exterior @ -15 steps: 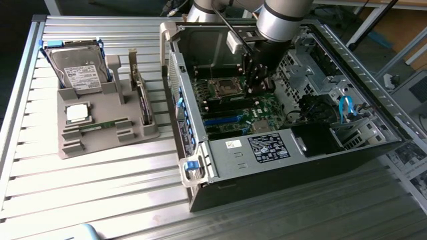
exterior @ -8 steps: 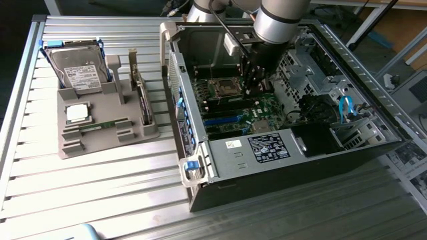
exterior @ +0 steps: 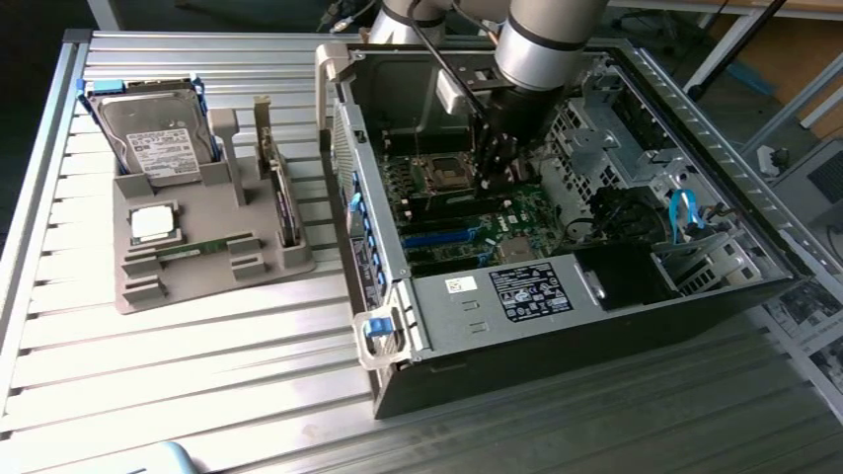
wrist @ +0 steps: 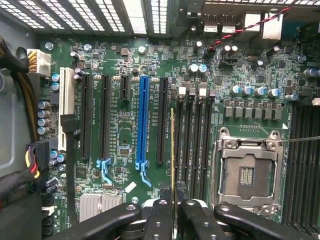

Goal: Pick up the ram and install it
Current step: 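Insert the ram into the slot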

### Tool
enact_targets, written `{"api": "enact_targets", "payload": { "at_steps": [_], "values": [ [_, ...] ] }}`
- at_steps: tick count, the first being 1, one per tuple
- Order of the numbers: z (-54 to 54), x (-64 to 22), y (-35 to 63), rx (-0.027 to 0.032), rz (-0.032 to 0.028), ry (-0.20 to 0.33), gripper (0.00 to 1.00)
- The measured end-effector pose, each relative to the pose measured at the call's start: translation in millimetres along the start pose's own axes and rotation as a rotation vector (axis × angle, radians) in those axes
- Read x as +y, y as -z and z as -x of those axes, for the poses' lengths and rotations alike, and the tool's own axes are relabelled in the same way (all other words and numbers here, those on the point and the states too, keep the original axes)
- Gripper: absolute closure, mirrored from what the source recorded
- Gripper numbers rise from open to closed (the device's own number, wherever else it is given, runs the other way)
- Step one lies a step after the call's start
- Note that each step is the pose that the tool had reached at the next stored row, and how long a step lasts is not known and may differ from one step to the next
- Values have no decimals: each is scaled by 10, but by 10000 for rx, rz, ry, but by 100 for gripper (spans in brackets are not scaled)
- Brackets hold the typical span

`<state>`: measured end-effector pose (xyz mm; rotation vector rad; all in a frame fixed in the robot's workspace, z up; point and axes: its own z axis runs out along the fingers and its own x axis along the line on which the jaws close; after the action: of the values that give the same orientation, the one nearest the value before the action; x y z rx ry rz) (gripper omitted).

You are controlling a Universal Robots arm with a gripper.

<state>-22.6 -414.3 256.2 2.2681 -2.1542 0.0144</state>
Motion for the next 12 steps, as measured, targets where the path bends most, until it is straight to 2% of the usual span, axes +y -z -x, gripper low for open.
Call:
{"api": "enact_targets", "payload": {
  "at_steps": [12],
  "values": [
    [9, 54, -61, 2, -19, -2, 87]
  ]
}}
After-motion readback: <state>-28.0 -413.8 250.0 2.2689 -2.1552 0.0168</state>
